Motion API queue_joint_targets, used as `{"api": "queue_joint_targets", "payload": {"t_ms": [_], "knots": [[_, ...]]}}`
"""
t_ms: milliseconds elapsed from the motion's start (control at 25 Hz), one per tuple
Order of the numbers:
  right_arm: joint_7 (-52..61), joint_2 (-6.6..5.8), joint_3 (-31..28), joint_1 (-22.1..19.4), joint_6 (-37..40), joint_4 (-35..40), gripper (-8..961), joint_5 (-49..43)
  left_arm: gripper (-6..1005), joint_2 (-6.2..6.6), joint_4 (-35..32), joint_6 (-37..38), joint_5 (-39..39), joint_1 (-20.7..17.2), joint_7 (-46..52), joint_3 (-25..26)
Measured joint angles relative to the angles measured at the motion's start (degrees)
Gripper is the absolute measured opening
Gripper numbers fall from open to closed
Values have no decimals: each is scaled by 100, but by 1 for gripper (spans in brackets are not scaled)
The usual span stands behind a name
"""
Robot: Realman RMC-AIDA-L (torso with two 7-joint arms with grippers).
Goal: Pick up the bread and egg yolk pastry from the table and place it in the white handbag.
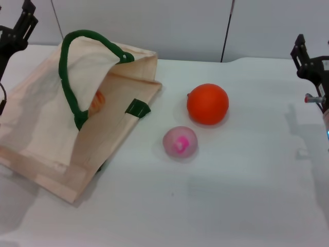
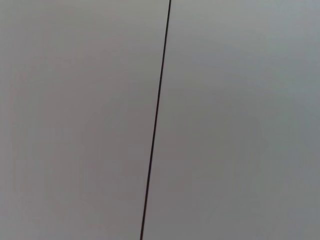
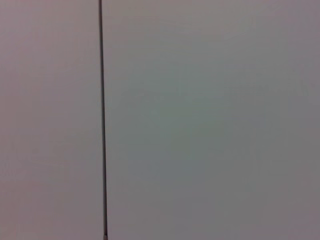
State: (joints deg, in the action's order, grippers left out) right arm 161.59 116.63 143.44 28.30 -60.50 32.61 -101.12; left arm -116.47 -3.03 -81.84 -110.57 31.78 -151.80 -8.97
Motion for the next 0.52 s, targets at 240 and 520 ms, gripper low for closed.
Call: {"api": "queue_joint_targets", "payload": {"t_ms": [240, 520], "knots": [[-3, -1, -23, 36, 0, -11, 731, 74, 844, 1, 11, -2, 0, -16, -3, -2], [-5, -9, -13, 60, -2, -25, 731, 146, 844, 2, 9, -2, 1, -22, 23, -17]]}}
